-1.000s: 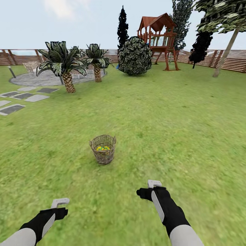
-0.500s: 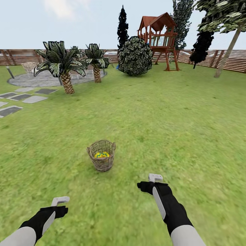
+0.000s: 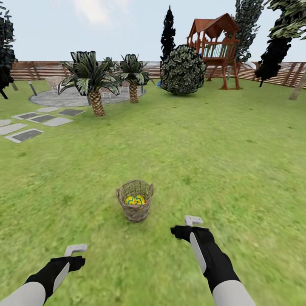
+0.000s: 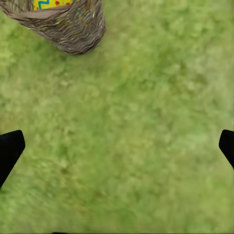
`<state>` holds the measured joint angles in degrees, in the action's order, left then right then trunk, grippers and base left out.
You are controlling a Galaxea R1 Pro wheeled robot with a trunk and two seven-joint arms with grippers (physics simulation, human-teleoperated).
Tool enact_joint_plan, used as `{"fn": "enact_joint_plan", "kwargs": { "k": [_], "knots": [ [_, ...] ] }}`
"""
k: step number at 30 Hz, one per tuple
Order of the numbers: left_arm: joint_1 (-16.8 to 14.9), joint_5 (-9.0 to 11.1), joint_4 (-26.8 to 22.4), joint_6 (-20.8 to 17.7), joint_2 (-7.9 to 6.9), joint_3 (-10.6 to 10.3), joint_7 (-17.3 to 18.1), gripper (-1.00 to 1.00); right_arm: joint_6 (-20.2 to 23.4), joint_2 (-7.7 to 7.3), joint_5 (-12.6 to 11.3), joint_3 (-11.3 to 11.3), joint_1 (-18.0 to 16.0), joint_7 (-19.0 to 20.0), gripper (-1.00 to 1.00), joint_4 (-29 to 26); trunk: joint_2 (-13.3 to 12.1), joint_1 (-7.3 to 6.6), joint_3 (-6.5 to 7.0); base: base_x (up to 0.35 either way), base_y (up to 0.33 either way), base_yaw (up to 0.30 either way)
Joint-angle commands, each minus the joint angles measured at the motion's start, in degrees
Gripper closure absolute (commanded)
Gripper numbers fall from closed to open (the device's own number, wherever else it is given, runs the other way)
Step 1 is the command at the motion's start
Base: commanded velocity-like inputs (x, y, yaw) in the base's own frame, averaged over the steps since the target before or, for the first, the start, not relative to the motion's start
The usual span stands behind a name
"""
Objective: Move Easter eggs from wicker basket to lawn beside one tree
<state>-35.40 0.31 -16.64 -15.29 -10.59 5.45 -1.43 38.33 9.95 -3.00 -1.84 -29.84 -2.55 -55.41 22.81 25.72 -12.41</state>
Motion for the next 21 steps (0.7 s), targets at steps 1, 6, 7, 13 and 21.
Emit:
{"fn": "enact_joint_plan", "kwargs": {
  "k": [1, 6, 7, 13, 21],
  "knots": [
    [0.0, 0.1, -0.1, -0.4, 0.03, 0.3, 0.0, -1.0, 0.3, 0.05, -0.3, -0.1, 0.0, -0.3, -1.0, -0.1, 0.1, 0.07, -0.11, 0.333, 0.0, 0.013],
    [0.0, 0.1, -0.1, -0.4, -0.06, 0.3, 0.0, -1.0, 0.2, 0.05, -0.4, -0.1, 0.0, -0.2, -1.0, -0.1, 0.1, 0.07, -0.11, 0.324, 0.0, 0.004],
    [0.0, 0.1, -0.1, -0.4, -0.09, 0.3, 0.0, -1.0, 0.0, 0.05, -0.4, -0.1, 0.0, -0.2, -1.0, -0.1, 0.1, 0.07, -0.11, 0.32, 0.0, 0.001],
    [0.0, 0.1, -0.1, -0.4, -0.18, 0.3, 0.0, -1.0, -0.8, 0.05, -0.3, -0.1, 0.0, -0.2, -1.0, -0.1, 0.1, 0.07, -0.11, 0.32, 0.0, 0.0],
    [0.0, 0.1, -0.2, -0.4, -0.37, 0.3, 0.0, -1.0, -0.9, 0.05, -0.3, -0.1, 0.0, -0.3, -1.0, -0.1, 0.1, 0.07, -0.11, 0.319, 0.064, 0.164]
  ]
}}
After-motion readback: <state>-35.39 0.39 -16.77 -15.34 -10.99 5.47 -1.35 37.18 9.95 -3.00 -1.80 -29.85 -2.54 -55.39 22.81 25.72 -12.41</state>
